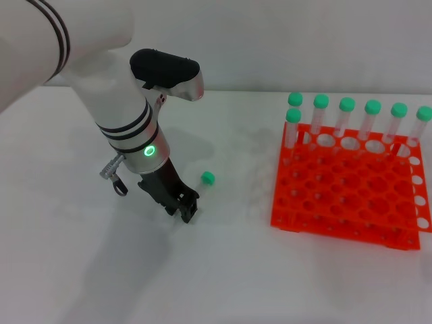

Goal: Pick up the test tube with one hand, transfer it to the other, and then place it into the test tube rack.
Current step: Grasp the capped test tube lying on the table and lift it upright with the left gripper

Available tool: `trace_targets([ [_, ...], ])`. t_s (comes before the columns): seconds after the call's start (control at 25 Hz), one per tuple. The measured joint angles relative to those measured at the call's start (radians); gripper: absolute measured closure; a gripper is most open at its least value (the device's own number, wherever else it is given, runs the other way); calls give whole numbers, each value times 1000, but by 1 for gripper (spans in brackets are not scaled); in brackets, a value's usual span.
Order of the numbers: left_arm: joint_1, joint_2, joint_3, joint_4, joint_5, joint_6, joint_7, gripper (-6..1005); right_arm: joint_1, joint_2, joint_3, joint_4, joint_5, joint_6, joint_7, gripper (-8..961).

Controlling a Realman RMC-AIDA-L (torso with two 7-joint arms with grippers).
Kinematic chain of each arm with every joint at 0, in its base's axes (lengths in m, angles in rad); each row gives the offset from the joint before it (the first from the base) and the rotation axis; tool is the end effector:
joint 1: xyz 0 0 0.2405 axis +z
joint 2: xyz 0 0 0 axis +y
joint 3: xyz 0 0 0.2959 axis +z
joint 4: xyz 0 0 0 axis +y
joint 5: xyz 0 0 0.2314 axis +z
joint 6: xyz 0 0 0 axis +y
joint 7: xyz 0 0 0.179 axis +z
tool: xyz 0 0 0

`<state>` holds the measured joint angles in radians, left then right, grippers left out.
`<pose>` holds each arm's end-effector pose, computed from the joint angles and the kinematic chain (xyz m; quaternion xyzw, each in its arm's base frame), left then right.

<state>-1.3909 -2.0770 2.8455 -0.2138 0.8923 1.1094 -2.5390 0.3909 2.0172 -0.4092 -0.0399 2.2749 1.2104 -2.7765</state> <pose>-0.1995 0.4828 -0.1196 -0.8446 -0.4474 0.2386 0.1719 0.4495 0.3636 0.0411 -0.5989 0.2897 0.2950 0.6859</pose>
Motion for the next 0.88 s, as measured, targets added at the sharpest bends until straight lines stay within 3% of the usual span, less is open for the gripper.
trace_targets([
  [0.52,0,2,0,1,5,-41,17,755,1,0,3,0,0,0,0,128],
  [0.6,1,2,0,-2,5,-65,20,819,-1,0,4,0,1,0,0,128],
  [0.88,22,4,0,-40,-13,-225,29,819,2,0,-3,0,0,0,4,128],
])
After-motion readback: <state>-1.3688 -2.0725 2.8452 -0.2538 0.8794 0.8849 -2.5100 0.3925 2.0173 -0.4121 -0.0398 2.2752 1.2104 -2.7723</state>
